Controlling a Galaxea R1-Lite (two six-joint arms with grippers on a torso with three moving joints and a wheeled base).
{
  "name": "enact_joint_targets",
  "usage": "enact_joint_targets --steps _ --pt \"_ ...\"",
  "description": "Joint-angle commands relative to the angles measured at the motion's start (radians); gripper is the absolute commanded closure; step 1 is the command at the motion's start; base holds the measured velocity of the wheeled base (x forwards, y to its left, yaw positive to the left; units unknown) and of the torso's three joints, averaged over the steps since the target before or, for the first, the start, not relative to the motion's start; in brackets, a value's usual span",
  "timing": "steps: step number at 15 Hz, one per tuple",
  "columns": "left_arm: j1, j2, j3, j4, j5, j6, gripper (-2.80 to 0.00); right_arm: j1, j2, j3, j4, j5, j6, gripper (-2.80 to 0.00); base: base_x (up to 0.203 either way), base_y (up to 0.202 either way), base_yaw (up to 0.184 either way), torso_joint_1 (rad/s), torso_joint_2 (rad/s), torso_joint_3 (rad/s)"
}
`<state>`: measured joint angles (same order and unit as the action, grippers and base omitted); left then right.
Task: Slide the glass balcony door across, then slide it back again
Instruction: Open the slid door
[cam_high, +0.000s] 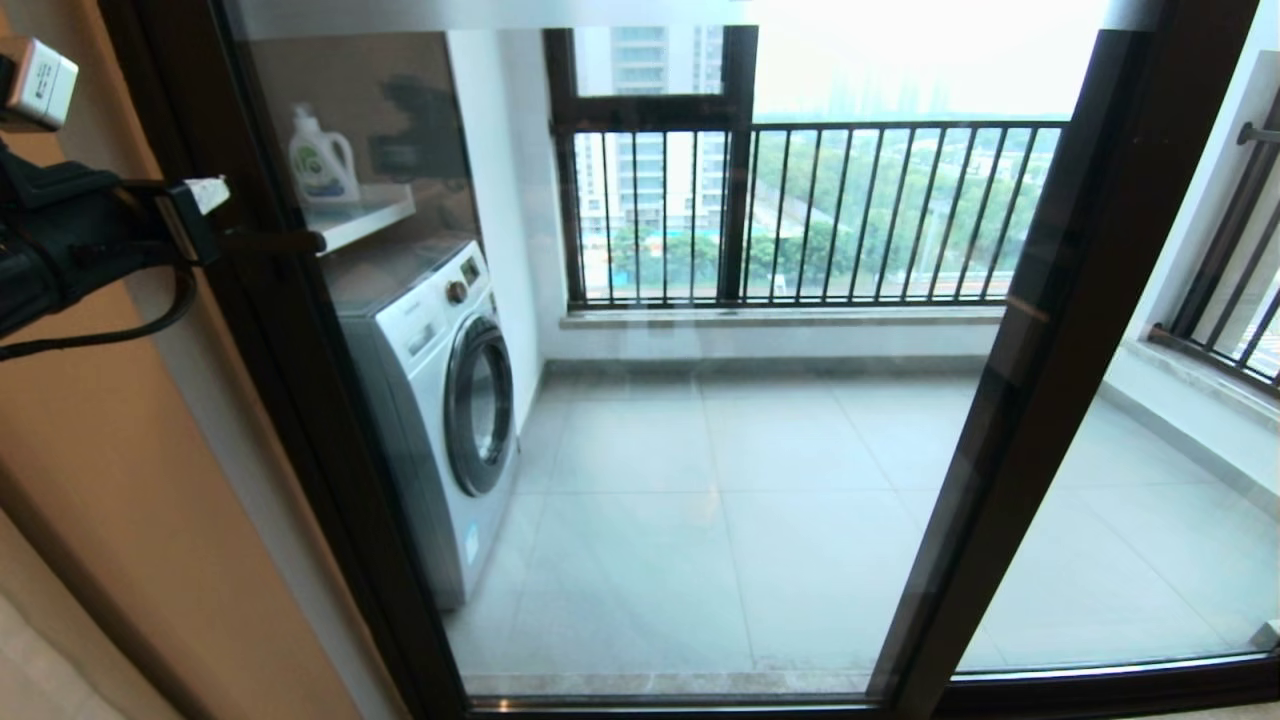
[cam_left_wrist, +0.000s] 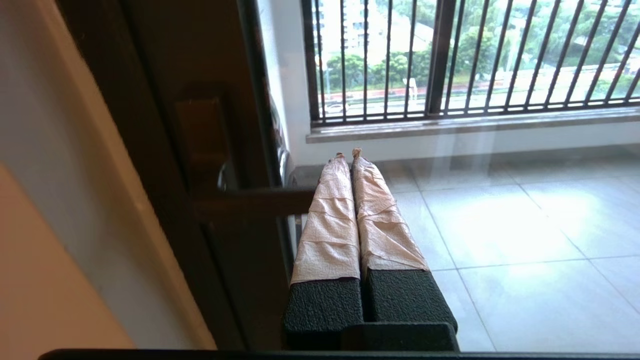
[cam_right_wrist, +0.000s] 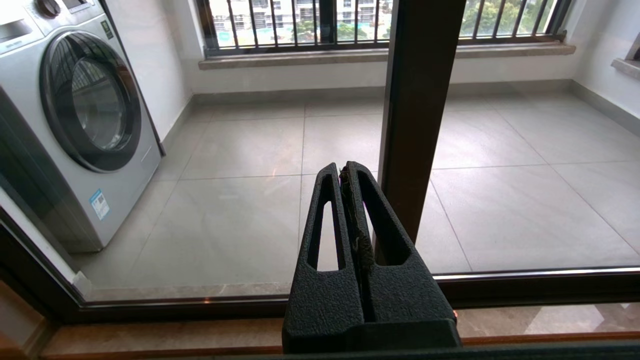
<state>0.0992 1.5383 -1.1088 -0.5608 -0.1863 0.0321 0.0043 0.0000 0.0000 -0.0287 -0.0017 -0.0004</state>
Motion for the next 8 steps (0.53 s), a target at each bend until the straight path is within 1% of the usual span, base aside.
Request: enact_joint_targets --steps 1,2,4,6,7,8 --pt "-0.039 0.071 -0.072 0.005 0.003 0.002 0.00 0.000 -0.002 0.009 0.000 0.000 0.000 0.00 0.000 0.000 0.000 0.000 0.00 0.000" --pt "-0.043 0.109 -0.104 0.007 0.005 0.003 0.00 0.000 -0.002 0.009 0.000 0.000 -0.001 0.00 0.000 0.000 0.000 0.000 0.00 0.000" --pt "-0.044 0.189 -0.209 0.025 0.027 0.003 0.00 0.000 -0.002 0.009 0.000 0.000 0.000 0.00 0.000 0.000 0.000 0.000 0.00 0.000" --pt "-0.043 0.248 -0.313 0.091 0.059 0.003 0.00 0.000 -0.002 0.009 0.000 0.000 -0.001 0.00 0.000 0.000 0.000 0.000 0.00 0.000" --pt "-0.042 0.258 -0.327 0.127 0.067 0.003 0.00 0.000 -0.002 0.009 0.000 0.000 -0.001 0.00 0.000 0.000 0.000 0.000 0.00 0.000" --pt "-0.041 0.265 -0.320 0.126 0.071 0.002 0.00 0.000 -0.002 0.011 0.000 0.000 0.000 0.00 0.000 0.000 0.000 0.000 0.00 0.000"
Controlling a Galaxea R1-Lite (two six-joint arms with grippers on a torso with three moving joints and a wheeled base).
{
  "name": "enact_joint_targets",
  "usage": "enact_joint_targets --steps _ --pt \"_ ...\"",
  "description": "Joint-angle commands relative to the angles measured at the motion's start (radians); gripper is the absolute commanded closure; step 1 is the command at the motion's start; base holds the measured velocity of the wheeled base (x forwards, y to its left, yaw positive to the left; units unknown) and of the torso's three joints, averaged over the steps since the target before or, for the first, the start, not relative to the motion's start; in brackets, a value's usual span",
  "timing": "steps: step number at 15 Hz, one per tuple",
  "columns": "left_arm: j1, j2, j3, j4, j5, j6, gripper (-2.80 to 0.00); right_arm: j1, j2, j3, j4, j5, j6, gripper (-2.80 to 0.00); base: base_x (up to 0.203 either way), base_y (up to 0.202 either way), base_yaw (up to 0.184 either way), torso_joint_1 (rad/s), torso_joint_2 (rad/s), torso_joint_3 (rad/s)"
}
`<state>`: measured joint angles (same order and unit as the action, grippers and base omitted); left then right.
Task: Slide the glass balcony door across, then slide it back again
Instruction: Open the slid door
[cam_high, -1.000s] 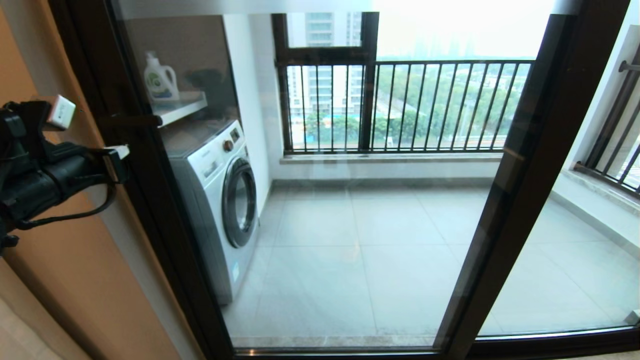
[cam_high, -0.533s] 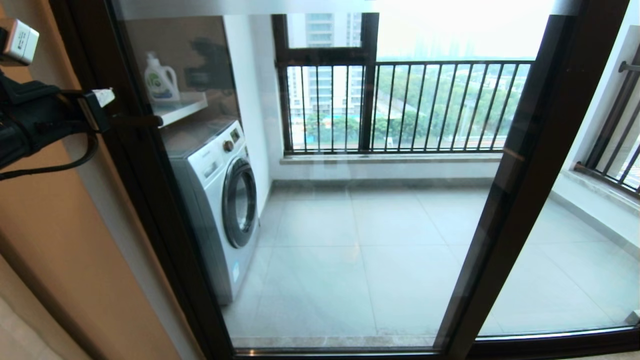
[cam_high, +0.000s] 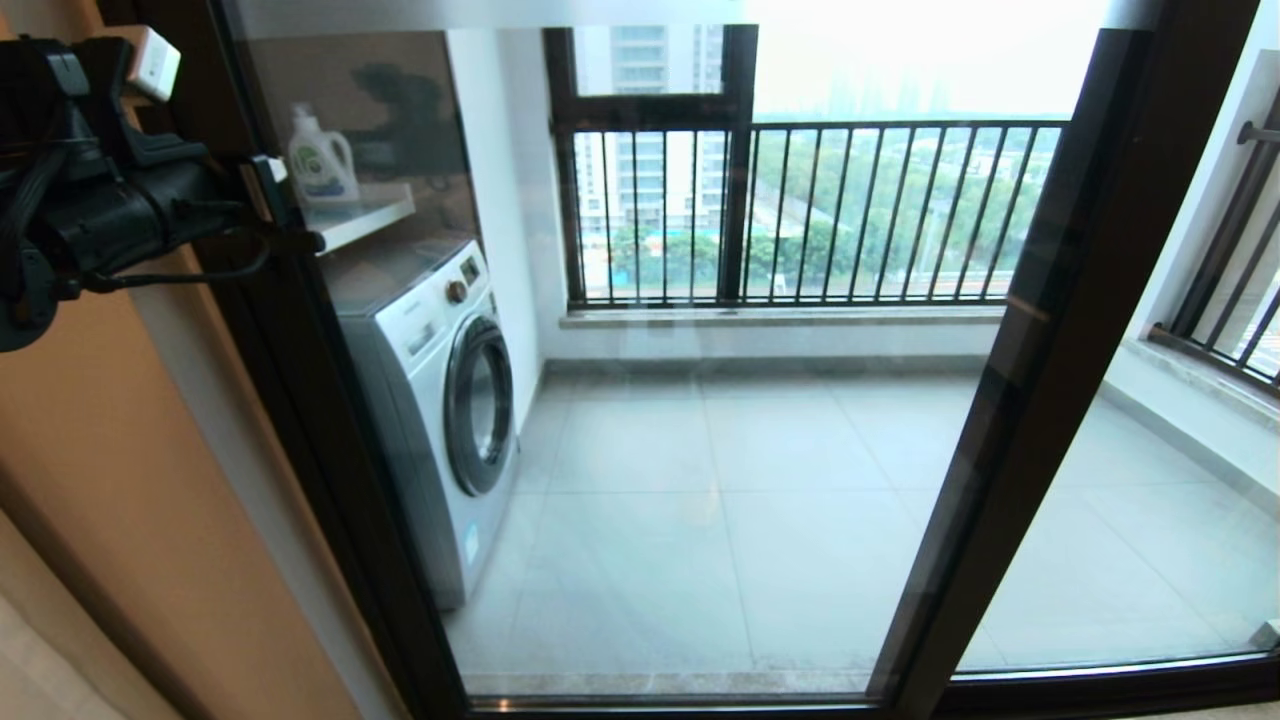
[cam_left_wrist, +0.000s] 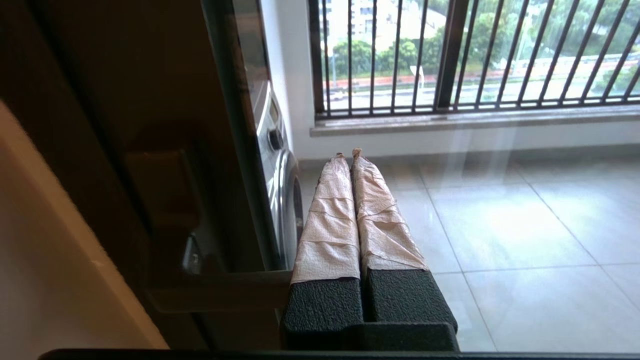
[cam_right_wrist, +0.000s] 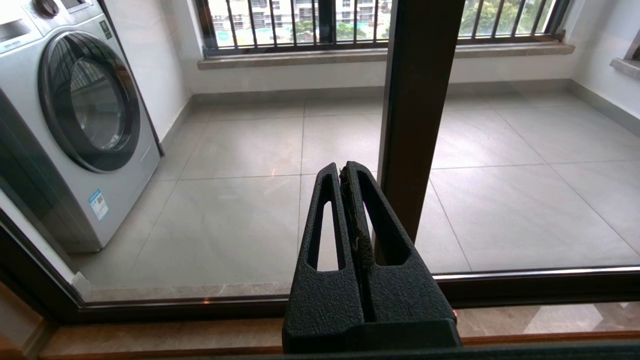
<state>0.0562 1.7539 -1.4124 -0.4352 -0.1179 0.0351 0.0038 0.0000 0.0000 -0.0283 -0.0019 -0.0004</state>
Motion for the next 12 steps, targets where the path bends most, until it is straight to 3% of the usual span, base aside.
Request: enact_joint_targets --steps 1,6,12 --pt "0.008 0.053 -0.013 -0.002 0.004 -0.001 0.00 0.001 -0.002 0.009 -0.001 0.000 -0.001 0.00 0.000 0.000 0.000 0.000 0.00 0.000" --pt "0.066 0.070 0.019 -0.003 0.002 -0.001 0.00 0.001 -0.002 0.009 -0.001 0.000 -0.001 0.00 0.000 0.000 0.000 0.000 0.00 0.000" --pt "0.070 0.066 0.084 -0.007 0.000 -0.003 0.00 0.001 -0.002 0.009 -0.001 0.000 -0.001 0.00 0.000 0.000 0.000 0.000 0.00 0.000"
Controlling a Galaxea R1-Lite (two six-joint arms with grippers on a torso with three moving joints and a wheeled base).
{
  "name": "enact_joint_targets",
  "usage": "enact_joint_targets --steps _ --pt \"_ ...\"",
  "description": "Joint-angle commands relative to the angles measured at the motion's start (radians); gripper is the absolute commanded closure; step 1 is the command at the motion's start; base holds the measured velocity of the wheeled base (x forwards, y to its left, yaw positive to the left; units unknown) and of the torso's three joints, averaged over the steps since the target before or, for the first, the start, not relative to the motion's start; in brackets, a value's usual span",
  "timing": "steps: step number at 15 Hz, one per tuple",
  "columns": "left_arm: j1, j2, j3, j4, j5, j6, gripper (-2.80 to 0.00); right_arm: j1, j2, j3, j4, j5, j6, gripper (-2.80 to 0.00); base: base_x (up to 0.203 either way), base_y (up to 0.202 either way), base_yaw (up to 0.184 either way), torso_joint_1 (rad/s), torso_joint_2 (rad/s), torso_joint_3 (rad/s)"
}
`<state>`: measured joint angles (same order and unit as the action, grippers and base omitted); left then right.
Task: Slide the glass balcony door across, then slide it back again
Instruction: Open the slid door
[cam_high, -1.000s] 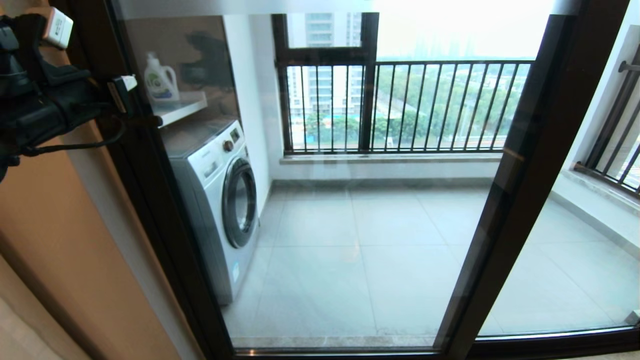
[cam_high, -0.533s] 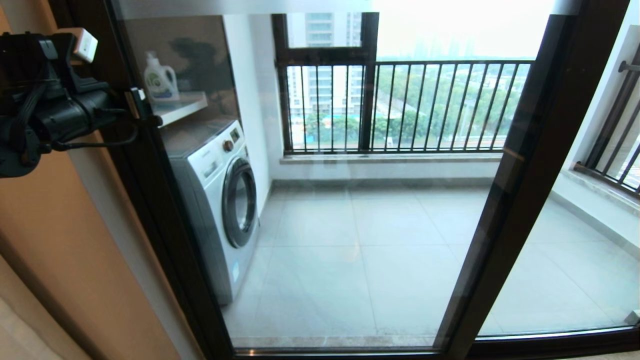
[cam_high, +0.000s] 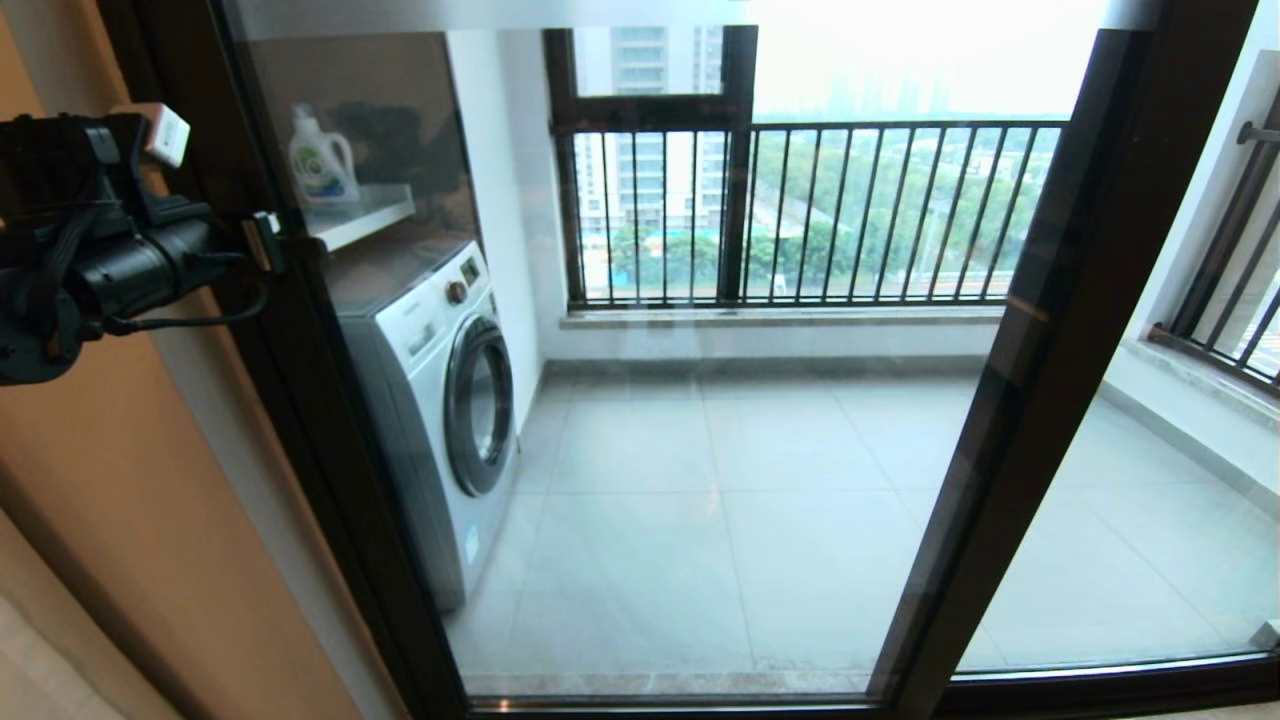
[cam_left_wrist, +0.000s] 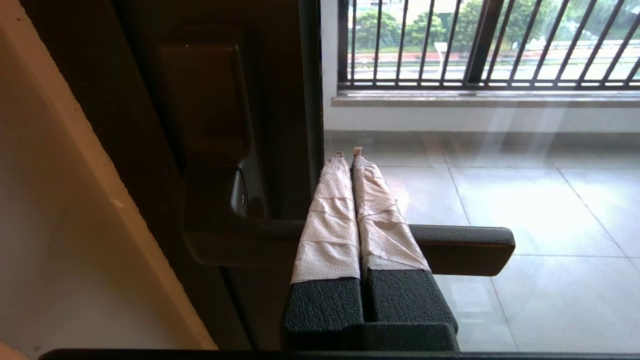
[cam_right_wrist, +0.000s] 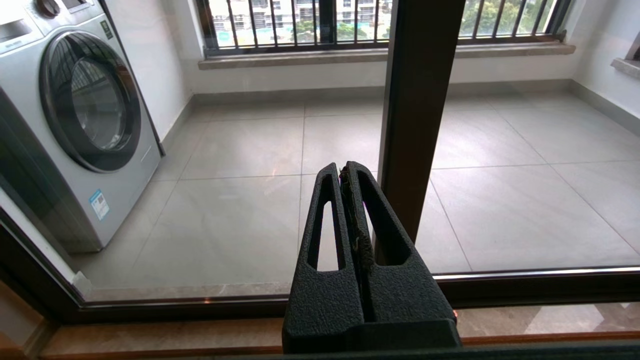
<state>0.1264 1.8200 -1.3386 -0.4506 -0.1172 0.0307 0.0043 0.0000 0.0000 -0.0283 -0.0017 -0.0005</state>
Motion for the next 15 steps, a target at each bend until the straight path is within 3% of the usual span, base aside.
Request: enact_joint_targets --steps 1,8,15 --pt "-0.001 -0.002 0.022 0.008 -0.001 0.001 0.00 0.000 -0.002 0.009 -0.001 0.000 -0.001 0.00 0.000 0.000 0.000 0.000 0.00 0.000" --pt "-0.001 0.007 0.174 -0.181 0.003 0.014 0.00 0.000 -0.002 0.009 -0.001 0.000 -0.001 0.00 0.000 0.000 0.000 0.000 0.00 0.000" --pt "0.000 0.010 0.184 -0.187 0.004 0.014 0.00 0.000 -0.002 0.009 -0.001 0.000 -0.001 0.00 0.000 0.000 0.000 0.000 0.00 0.000"
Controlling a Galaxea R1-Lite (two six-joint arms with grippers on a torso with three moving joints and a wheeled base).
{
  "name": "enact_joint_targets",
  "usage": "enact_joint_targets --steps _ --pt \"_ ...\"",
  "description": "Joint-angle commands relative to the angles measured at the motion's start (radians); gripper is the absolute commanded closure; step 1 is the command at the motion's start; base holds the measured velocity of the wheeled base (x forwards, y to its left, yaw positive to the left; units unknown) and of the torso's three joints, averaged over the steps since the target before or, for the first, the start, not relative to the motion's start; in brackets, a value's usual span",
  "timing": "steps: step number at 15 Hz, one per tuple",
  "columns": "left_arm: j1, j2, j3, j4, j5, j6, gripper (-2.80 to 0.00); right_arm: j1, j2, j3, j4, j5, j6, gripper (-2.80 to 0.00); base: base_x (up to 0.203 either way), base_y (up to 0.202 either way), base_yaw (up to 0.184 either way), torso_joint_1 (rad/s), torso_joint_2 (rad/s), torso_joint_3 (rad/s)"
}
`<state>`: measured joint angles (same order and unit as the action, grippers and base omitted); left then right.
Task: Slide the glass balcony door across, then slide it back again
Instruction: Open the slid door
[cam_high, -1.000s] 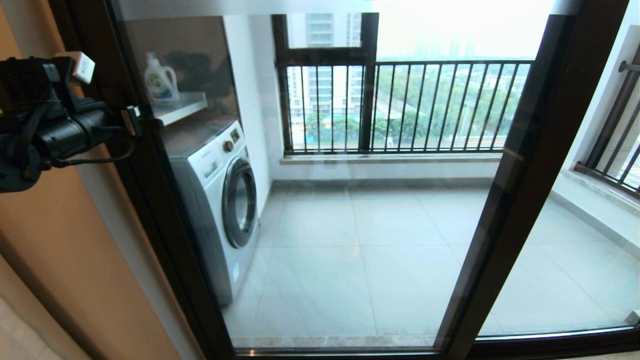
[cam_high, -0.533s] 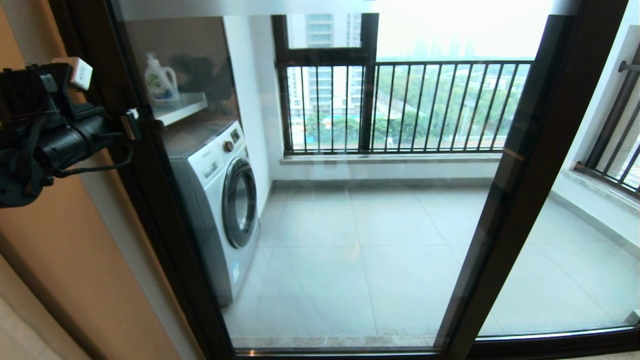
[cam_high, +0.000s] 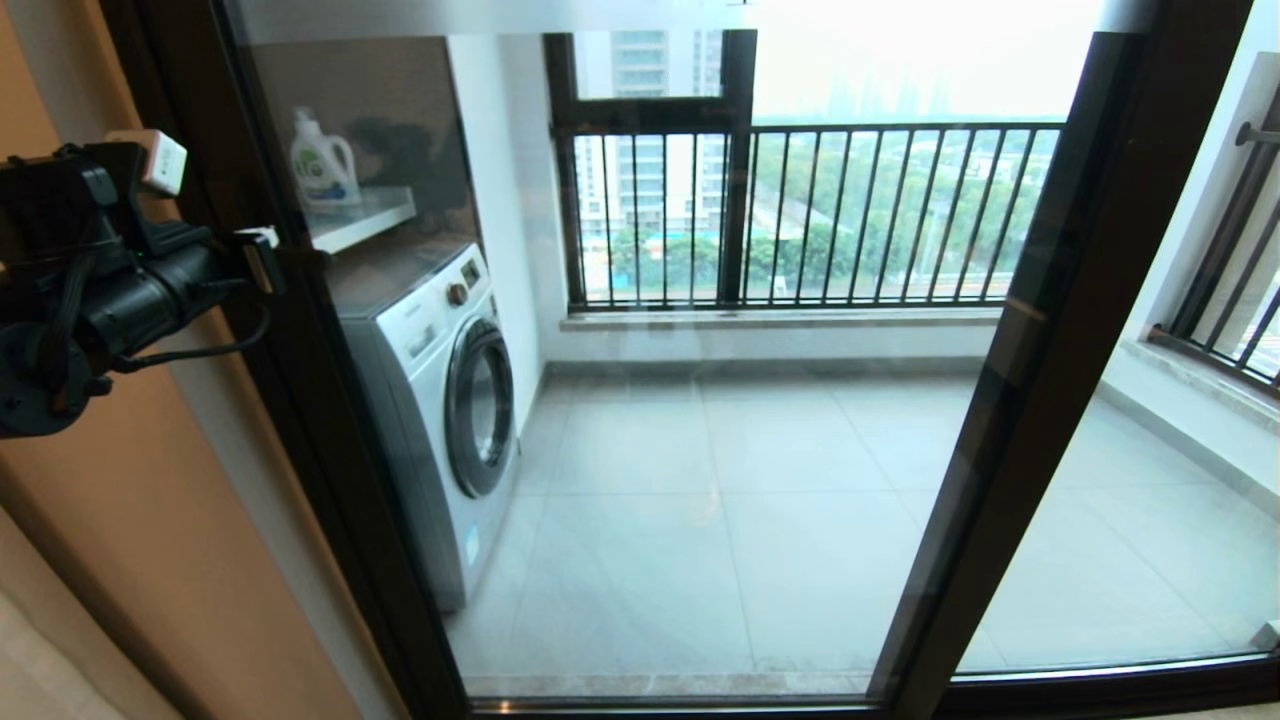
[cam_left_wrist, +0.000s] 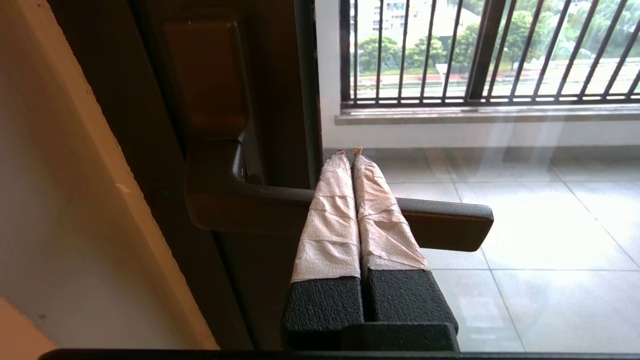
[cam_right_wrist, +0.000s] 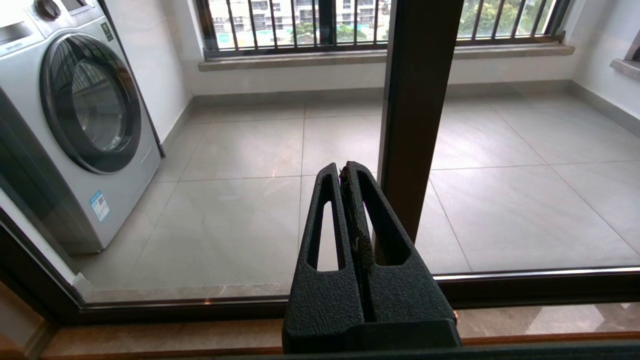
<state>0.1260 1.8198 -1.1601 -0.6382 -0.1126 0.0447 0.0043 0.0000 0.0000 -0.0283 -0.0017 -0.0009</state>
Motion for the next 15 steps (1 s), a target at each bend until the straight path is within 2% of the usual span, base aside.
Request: enact_joint_targets --steps 1,12,15 --pt "0.001 0.011 0.013 0.000 -0.001 0.001 0.00 0.000 -0.002 0.009 -0.001 0.000 -0.001 0.00 0.000 0.000 0.000 0.000 0.00 0.000" --pt "0.002 0.003 0.050 -0.001 -0.002 0.001 0.00 0.000 -0.002 0.009 -0.001 0.000 0.000 0.00 0.000 0.000 0.000 0.000 0.00 0.000" --pt "0.024 0.012 0.068 -0.001 -0.002 0.002 0.00 0.000 -0.002 0.009 -0.001 0.000 0.001 0.00 0.000 0.000 0.000 0.000 0.00 0.000"
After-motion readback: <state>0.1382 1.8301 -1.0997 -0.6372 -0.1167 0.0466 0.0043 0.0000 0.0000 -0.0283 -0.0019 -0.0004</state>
